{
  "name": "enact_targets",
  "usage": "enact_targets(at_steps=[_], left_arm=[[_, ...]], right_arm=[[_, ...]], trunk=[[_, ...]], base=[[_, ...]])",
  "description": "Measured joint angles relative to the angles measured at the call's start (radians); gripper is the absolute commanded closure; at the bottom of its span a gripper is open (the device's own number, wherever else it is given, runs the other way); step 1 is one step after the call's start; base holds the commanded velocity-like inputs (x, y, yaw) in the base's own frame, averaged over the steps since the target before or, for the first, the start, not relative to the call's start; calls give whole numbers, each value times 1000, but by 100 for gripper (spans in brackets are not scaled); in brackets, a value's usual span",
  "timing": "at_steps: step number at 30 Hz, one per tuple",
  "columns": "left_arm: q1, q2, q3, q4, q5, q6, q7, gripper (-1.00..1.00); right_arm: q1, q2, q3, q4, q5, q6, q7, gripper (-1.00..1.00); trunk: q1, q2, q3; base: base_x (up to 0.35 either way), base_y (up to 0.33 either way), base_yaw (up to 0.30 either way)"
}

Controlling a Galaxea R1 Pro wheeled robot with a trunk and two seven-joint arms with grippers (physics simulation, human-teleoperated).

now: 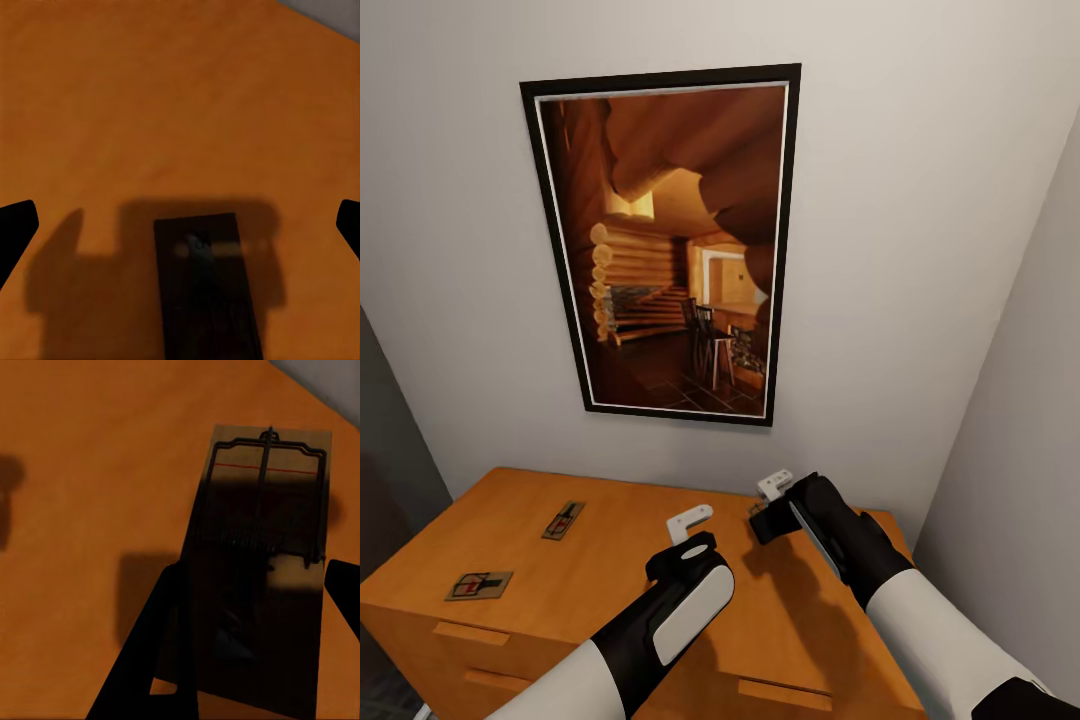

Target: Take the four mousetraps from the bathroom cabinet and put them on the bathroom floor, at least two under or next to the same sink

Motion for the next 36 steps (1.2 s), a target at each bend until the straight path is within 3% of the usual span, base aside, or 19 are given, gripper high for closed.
enact_targets(at_steps=[36], left_arm=[[1,0,0,0,-2,-2,1,-100]], right_arm=[[0,-23,1,14,-4,2,-12,100]], trunk=[[0,0,0]], base=[[-27,-21,0]])
